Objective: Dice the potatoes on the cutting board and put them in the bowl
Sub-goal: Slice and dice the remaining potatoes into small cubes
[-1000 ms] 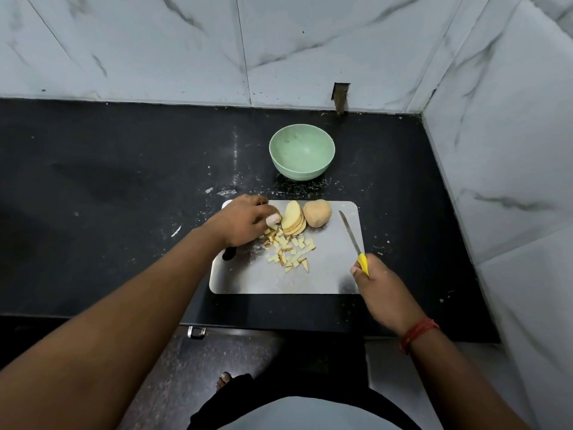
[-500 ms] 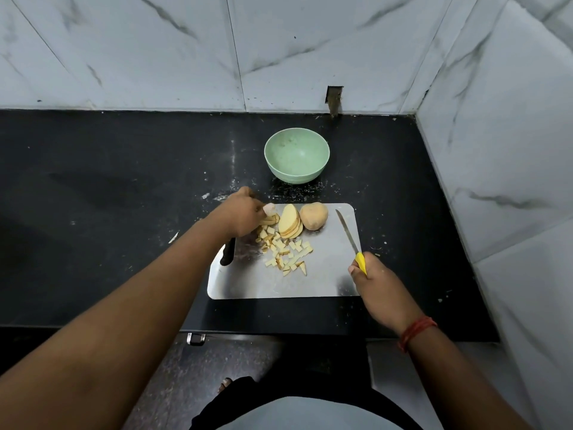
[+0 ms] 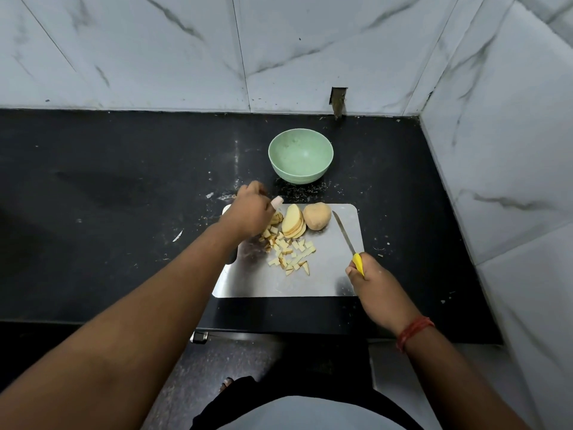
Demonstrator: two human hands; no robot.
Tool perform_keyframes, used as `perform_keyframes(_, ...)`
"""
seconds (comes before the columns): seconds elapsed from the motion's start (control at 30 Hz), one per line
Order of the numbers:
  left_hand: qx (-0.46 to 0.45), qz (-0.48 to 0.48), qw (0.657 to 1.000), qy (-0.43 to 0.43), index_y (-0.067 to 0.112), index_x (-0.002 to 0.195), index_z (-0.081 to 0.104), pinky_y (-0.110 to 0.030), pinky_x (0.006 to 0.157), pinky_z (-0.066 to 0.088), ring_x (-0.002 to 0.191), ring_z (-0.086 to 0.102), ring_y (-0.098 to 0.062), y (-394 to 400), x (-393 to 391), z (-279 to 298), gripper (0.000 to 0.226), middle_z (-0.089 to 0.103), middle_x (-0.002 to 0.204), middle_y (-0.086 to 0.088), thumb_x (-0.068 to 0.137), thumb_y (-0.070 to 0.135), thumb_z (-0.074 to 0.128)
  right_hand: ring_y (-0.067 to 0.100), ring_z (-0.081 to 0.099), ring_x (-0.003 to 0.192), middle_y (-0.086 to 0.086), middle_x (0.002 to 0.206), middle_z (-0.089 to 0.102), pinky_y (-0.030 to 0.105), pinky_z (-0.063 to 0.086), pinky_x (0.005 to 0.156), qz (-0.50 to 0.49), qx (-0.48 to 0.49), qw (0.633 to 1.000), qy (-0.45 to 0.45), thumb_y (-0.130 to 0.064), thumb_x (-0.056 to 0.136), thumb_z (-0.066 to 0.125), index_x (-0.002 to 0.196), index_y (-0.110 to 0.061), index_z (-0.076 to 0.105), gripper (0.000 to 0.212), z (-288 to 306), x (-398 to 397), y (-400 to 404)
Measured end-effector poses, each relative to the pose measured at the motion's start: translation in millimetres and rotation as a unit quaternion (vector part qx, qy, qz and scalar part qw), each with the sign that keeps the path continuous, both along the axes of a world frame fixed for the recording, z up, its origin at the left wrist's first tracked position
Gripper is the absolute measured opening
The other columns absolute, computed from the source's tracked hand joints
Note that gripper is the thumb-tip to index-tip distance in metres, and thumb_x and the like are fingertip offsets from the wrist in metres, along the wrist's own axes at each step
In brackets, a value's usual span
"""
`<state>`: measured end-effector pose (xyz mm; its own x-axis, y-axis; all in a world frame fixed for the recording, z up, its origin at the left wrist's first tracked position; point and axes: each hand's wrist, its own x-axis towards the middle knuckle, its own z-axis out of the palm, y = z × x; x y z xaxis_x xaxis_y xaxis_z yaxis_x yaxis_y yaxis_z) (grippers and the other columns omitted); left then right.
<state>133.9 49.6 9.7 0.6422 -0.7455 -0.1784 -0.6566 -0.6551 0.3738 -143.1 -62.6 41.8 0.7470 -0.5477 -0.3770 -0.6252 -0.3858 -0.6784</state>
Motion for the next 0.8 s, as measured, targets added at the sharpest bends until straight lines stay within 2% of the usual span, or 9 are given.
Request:
perform_keyframes(0.1,-0.031,-0.029,0.999,-0.006,-0.003,0.113,0.073,-0.027,0.107,0.035,0.132,0.043,-0.027,1.4,-9.8,-0.4,0.034,0.037,0.148,-0.017,0.108,0.020,0.048,0.014,0.046,0.062,0.003,0.073,0.051,0.032,0.041,0.058,-0.001,-0.001,1.000,0.002,-0.029,0.103,0.042,0.089,-0.017,0.046,0.019,-0.5,-0.8,1.7)
perform_keyframes(0.23,-0.045,-0.038,0.998,-0.012,-0.004,0.120,0.070,-0.030,0.109,0.040,0.133,0.048,-0.031,2.6,-13.0,-3.5,0.032,0.030,0.155,-0.020,0.106,0.018,0.052,0.014,0.049,0.065,0.004,0.076,0.053,0.031,0.042,0.059,0.000,-0.009,1.000,0.012,-0.031,0.103,0.041,0.090,-0.020,0.046,0.018,-0.3,-0.9,2.5)
perform_keyframes(0.37,-0.064,0.001,0.998,-0.002,0.000,0.126,0.069,-0.026,0.104,0.038,0.131,0.049,-0.030,3.9,-11.4,-3.1,0.032,0.036,0.151,-0.017,0.105,0.019,0.054,0.014,0.049,0.066,0.003,0.076,0.052,0.031,0.042,0.060,-0.001,-0.007,1.000,0.009,-0.031,0.103,0.040,0.090,-0.021,0.045,0.017,-0.9,-2.4,2.0)
perform_keyframes(0.47,-0.134,0.035,0.989,0.047,0.004,0.127,0.071,-0.021,0.098,0.034,0.126,0.048,-0.020,4.6,-21.4,9.5,0.033,0.045,0.142,-0.011,0.107,0.025,0.054,0.014,0.050,0.067,0.003,0.077,0.053,0.031,0.042,0.060,-0.001,-0.008,1.000,0.006,-0.032,0.104,0.040,0.091,-0.022,0.045,0.017,-2.4,-3.8,1.2)
perform_keyframes(0.53,-0.193,0.046,0.972,0.125,0.006,0.122,0.073,-0.022,0.100,0.039,0.123,0.049,-0.015,2.0,-35.8,21.8,0.035,0.050,0.134,-0.005,0.107,0.031,0.054,0.013,0.049,0.067,0.001,0.077,0.053,0.029,0.041,0.059,-0.012,-0.004,1.000,-0.008,-0.031,0.104,0.041,0.091,-0.022,0.045,0.016,-3.6,-4.0,-0.3)
perform_keyframes(0.63,-0.197,0.007,0.946,0.259,0.013,0.099,0.076,-0.008,0.089,0.041,0.111,0.054,-0.005,-6.9,-70.5,32.2,0.029,0.052,0.126,0.002,0.106,0.033,0.056,0.013,0.047,0.066,-0.003,0.074,0.051,0.032,0.040,0.062,-0.059,0.000,0.997,-0.053,-0.028,0.102,0.044,0.084,-0.021,0.044,0.020,-6.5,-4.1,-3.8)
perform_keyframes(0.73,-0.156,-0.054,0.944,0.284,0.007,0.089,0.075,-0.015,0.103,0.032,0.123,0.051,-0.006,-22.4,-103.7,21.6,0.035,0.054,0.129,0.001,0.106,0.032,0.056,0.012,0.045,0.062,-0.005,0.069,0.050,0.030,0.036,0.058,-0.110,0.011,0.990,-0.083,-0.024,0.101,0.046,0.080,-0.018,0.047,0.021,-12.5,-4.7,-9.3)
perform_keyframes(0.8,-0.134,-0.081,0.947,0.280,0.019,0.076,0.069,-0.021,0.110,0.031,0.126,0.049,-0.012,-31.7,-116.6,8.7,0.035,0.054,0.124,-0.002,0.106,0.029,0.056,0.011,0.045,0.059,-0.007,0.068,0.051,0.027,0.035,0.057,-0.132,0.036,0.987,-0.086,-0.026,0.100,0.046,0.082,-0.020,0.049,0.020,-16.9,-4.9,-12.1)
